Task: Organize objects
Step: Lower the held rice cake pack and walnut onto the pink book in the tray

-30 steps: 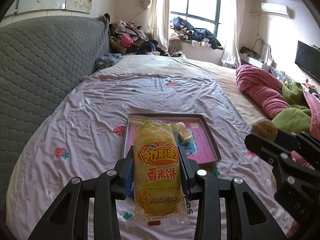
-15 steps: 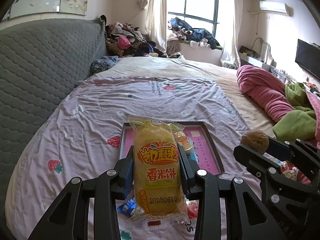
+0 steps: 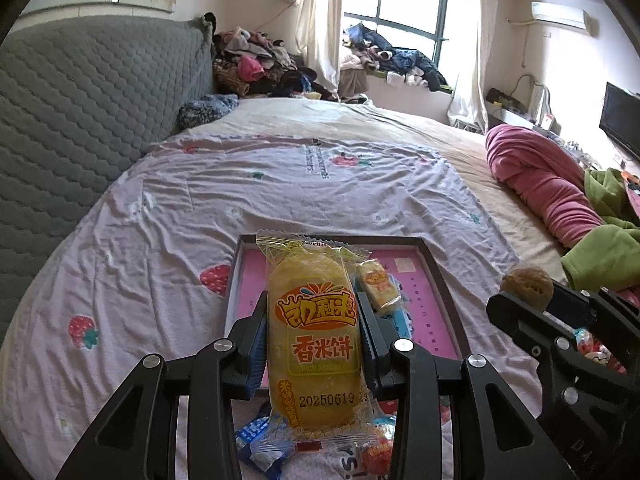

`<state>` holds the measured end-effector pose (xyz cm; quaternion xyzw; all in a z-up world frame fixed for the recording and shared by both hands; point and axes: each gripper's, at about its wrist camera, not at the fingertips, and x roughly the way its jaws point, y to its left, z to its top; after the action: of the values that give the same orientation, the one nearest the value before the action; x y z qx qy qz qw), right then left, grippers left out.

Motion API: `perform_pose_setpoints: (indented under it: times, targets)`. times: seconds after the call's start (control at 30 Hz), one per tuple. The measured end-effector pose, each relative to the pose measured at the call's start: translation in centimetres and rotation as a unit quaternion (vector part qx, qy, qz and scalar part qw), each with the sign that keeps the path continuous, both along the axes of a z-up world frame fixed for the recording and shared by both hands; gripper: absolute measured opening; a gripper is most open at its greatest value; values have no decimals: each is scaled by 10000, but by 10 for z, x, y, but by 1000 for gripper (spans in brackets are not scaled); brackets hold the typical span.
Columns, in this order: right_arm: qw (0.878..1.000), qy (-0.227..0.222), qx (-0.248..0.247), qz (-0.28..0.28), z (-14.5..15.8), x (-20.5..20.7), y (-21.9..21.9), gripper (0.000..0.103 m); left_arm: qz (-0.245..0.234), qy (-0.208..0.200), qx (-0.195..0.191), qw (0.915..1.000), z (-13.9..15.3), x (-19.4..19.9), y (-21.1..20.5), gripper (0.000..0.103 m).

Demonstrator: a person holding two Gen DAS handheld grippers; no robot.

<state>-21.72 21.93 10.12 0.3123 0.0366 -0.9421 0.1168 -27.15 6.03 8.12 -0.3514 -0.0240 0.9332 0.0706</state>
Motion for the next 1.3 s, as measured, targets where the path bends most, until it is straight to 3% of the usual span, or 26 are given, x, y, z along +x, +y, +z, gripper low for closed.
perform_pose_setpoints:
  times: [0.43,0.87,1.3]
  targets:
    - [9999,17,-137,16,-36,-35,6,33,90,-51,11,9999,-44,-43,10,40]
    - [9998,-183,70,89,-91,-66,-4,33,201,-238,-282,9991,-103,-74,5,40]
    - [9986,-508,166,-29,-125,-78,6,33,93,-381,-450,9982,-126,-81,10,40]
